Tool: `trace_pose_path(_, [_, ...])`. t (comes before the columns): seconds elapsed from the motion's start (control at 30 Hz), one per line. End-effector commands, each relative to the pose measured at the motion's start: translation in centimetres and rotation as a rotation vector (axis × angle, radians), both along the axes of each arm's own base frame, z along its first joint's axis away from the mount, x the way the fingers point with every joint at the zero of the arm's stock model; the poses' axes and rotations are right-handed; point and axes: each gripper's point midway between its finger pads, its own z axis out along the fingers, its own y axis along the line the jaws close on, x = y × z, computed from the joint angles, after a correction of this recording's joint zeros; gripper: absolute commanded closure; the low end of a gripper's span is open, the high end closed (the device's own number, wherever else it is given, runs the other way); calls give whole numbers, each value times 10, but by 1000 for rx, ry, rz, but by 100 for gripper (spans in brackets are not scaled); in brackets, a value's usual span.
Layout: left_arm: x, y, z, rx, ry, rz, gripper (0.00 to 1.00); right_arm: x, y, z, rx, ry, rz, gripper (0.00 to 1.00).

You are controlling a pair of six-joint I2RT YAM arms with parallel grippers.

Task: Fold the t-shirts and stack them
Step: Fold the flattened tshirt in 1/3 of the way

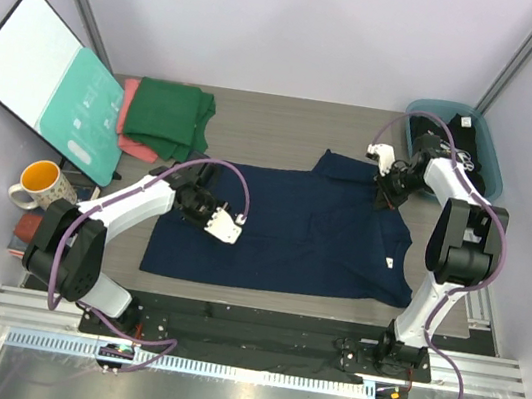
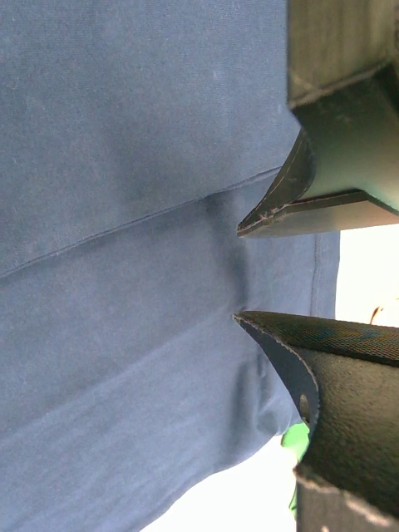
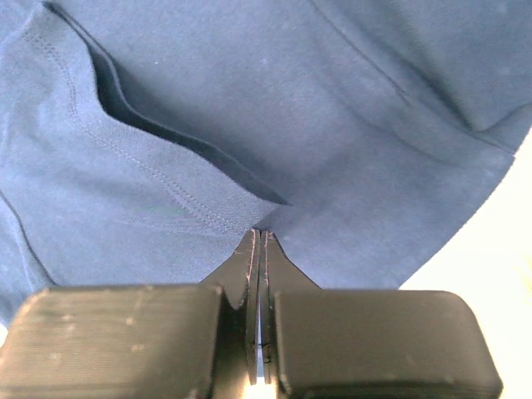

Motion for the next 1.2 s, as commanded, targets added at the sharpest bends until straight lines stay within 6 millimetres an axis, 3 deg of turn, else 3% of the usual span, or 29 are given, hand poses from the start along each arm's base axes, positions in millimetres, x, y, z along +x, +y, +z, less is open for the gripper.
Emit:
trace_pose_path(0.0, [1,-9,5,-35,-13,-3,59,29,-6,35,-43,-160,-19,99])
trace_pose_path(0.33, [-1,-9,4,-34,-12,-3,59,47,-2,48,-19,-223,-46,99])
trace_pose_path(0.53, [-1,-9,3,-35,-11,-1,58,46,8,59,-2,-248,-25,99])
trace_pose_path(0.73, [-13,-6,-12,-18,34,9,59,44,10,62,-8,-257,-19,99])
trace_pose_path(0.87, [-25,0,-22,-4,65,17,66,44,9,62,-15,-258,-19,99])
trace_pose_path(1.03, [-31,3,-25,9,82,21,67,45,9,63,-17,-264,-20,99])
trace_pose_path(1.17, [-35,7,-31,24,101,26,77,47,10,66,-21,-274,-17,99])
